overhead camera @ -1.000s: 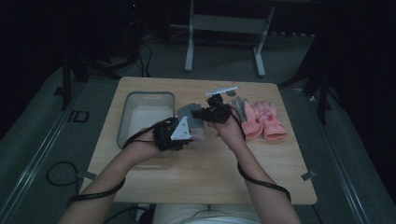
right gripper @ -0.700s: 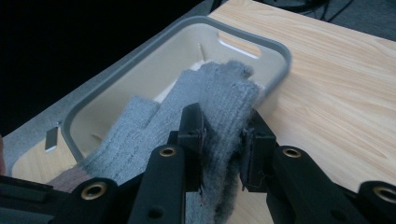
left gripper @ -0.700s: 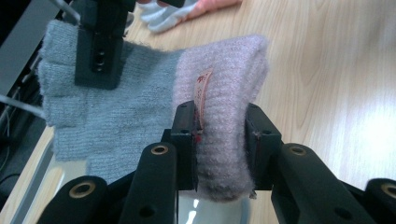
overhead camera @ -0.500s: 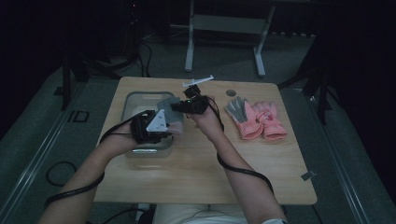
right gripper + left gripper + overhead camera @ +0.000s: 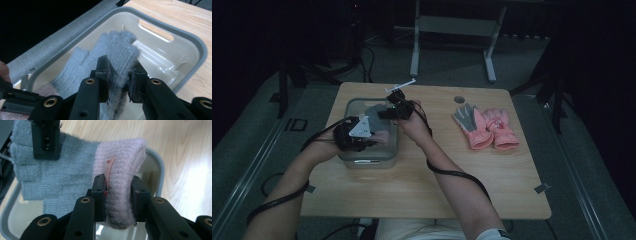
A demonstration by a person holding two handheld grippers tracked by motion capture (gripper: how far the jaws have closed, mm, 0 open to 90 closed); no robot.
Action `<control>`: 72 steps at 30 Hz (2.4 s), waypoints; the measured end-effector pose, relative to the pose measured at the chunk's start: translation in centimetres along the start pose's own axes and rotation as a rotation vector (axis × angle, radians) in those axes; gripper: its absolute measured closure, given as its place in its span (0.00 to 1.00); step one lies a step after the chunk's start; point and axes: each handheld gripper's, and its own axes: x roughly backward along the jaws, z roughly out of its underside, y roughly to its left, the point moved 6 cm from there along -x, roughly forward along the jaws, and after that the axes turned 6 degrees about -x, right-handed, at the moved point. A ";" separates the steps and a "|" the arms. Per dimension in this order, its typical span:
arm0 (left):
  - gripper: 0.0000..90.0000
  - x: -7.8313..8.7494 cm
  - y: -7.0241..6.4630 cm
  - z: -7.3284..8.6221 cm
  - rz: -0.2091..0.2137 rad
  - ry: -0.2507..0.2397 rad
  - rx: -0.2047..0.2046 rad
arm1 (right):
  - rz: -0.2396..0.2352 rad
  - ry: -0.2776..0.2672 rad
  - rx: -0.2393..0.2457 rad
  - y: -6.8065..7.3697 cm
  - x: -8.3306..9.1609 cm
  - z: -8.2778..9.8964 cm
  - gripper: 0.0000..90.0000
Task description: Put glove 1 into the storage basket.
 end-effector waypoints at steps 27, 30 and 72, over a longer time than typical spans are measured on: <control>0.77 -6.9 1.1 3.2 0.160 0.206 -0.030 | 0.088 0.187 -0.051 -2.6 -6.0 2.2 0.77; 0.77 -7.3 1.2 3.2 0.172 0.226 -0.032 | 0.100 0.190 -0.049 -2.9 -5.8 2.2 0.75; 0.02 -4.5 0.6 -5.9 0.103 -0.103 0.333 | 0.266 -0.029 -0.019 -16.3 13.8 7.2 0.72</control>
